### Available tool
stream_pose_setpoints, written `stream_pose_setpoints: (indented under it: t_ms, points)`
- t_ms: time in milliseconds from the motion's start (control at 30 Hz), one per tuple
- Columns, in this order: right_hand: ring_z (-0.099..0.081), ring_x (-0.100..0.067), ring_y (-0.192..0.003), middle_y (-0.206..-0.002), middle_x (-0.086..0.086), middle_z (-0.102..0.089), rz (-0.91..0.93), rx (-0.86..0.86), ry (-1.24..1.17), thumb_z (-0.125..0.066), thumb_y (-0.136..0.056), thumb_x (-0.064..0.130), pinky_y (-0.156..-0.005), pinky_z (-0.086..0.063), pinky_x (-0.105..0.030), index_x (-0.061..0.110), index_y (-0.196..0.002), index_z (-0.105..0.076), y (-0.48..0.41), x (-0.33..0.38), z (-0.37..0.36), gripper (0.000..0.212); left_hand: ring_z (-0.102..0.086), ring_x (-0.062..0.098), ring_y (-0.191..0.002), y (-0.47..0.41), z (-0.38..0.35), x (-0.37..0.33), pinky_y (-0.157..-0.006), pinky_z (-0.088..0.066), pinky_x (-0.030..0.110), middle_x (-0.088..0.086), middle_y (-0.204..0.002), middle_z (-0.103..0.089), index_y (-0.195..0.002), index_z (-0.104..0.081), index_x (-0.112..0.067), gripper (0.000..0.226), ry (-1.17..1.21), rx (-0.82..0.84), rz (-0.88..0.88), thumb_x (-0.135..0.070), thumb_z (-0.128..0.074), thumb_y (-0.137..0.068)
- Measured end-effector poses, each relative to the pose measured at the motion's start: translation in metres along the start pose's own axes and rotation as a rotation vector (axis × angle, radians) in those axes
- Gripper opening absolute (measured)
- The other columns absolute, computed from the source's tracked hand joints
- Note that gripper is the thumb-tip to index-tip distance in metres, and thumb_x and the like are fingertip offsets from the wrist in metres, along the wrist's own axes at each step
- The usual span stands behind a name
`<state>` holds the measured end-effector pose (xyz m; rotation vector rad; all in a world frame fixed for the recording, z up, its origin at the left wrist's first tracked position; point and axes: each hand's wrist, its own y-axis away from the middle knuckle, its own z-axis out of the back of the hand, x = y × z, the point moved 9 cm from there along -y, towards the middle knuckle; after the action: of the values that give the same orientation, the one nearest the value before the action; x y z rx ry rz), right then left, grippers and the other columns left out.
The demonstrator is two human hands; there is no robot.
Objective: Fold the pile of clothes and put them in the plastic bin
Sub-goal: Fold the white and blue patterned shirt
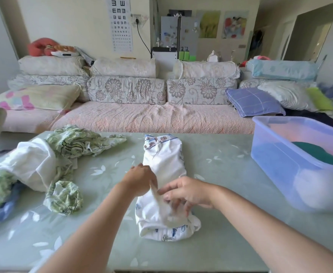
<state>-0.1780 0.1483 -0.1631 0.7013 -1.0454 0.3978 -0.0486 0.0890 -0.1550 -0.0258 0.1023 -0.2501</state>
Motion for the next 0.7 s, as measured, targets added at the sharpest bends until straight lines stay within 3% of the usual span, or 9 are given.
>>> stream_pose_setpoints:
  t_ms: [67,133,233,333,433,500,567,700]
  points:
    - [-0.068,-0.019,-0.08,-0.104,-0.004,-0.068,-0.007,0.028,-0.003,-0.058,-0.098,0.01,-0.045,-0.051,-0.025,0.015,-0.122,-0.063,0.0,-0.006,-0.008,0.026,-0.043,0.018,-0.112,0.016,-0.016,0.009,-0.095,-0.038,0.032,-0.008,-0.11,-0.058,-0.098,-0.074,-0.041,0.061,-0.01,0.117,0.013,0.006,-0.04,-0.078]
    - [-0.068,-0.02,-0.079,-0.109,-0.008,-0.07,-0.008,-0.116,0.118,-0.055,-0.097,0.005,-0.047,-0.052,-0.026,0.015,-0.119,-0.065,-0.005,-0.015,0.004,0.026,-0.044,0.018,-0.111,0.026,-0.025,0.014,-0.095,-0.038,0.032,-0.008,-0.107,-0.056,-0.097,-0.075,-0.039,0.063,0.015,0.136,0.017,0.008,-0.038,-0.075]
    - [-0.065,-0.007,-0.067,-0.099,-0.004,-0.073,-0.043,-0.293,0.345,-0.053,-0.09,0.001,-0.071,-0.057,-0.03,0.023,-0.097,-0.07,-0.008,-0.031,0.027,0.029,-0.046,0.014,-0.108,0.035,-0.018,0.004,-0.096,-0.038,0.032,-0.01,-0.105,-0.058,-0.094,-0.073,-0.035,0.048,0.119,0.035,-0.029,0.0,-0.045,-0.077]
    - [-0.064,-0.005,-0.073,-0.094,0.009,-0.071,-0.074,-0.23,0.474,-0.055,-0.085,0.011,-0.077,-0.054,-0.026,0.032,-0.087,-0.07,-0.003,-0.037,0.025,0.026,-0.052,0.006,-0.097,0.051,-0.022,-0.02,-0.094,-0.046,0.031,-0.015,-0.1,-0.061,-0.097,-0.069,-0.034,0.013,0.308,0.102,-0.128,-0.035,-0.061,-0.086]
    - [-0.058,-0.006,-0.073,-0.091,0.011,-0.063,-0.057,-0.153,0.486,-0.06,-0.081,0.019,-0.07,-0.049,-0.022,0.031,-0.1,-0.066,0.009,-0.033,0.014,0.023,-0.053,0.002,-0.101,0.074,-0.037,-0.042,-0.091,-0.047,0.026,-0.019,-0.104,-0.056,-0.109,-0.06,-0.04,0.054,0.335,0.27,-0.183,-0.069,-0.071,-0.065]
    - [-0.052,-0.009,-0.072,-0.091,0.01,-0.056,-0.046,-0.095,0.518,-0.071,-0.073,0.032,-0.07,-0.045,-0.025,0.031,-0.105,-0.056,0.016,-0.034,0.006,0.035,-0.049,0.004,-0.106,0.08,-0.044,-0.048,-0.092,-0.045,0.027,-0.018,-0.109,-0.052,-0.115,-0.052,-0.042,0.062,0.215,0.263,-0.235,-0.064,-0.075,-0.062]
    - [-0.05,-0.012,-0.073,-0.088,0.01,-0.053,-0.033,-0.087,0.629,-0.077,-0.067,0.035,-0.069,-0.046,-0.029,0.031,-0.102,-0.048,0.022,-0.036,0.0,0.045,-0.05,0.009,-0.104,0.081,-0.044,-0.05,-0.088,-0.047,0.03,-0.014,-0.11,-0.053,-0.116,-0.051,-0.039,0.051,0.132,0.211,-0.267,-0.044,-0.072,-0.07]
    - [-0.054,-0.019,-0.078,-0.079,0.01,-0.051,0.151,-0.227,0.82,-0.054,-0.072,0.002,-0.058,-0.037,-0.022,0.025,-0.081,-0.051,0.026,-0.017,-0.006,0.025,-0.05,0.017,-0.081,0.083,-0.023,-0.052,-0.064,-0.04,0.027,-0.01,-0.1,-0.054,-0.104,-0.052,-0.03,0.035,0.178,0.073,-0.238,-0.01,-0.051,-0.076]
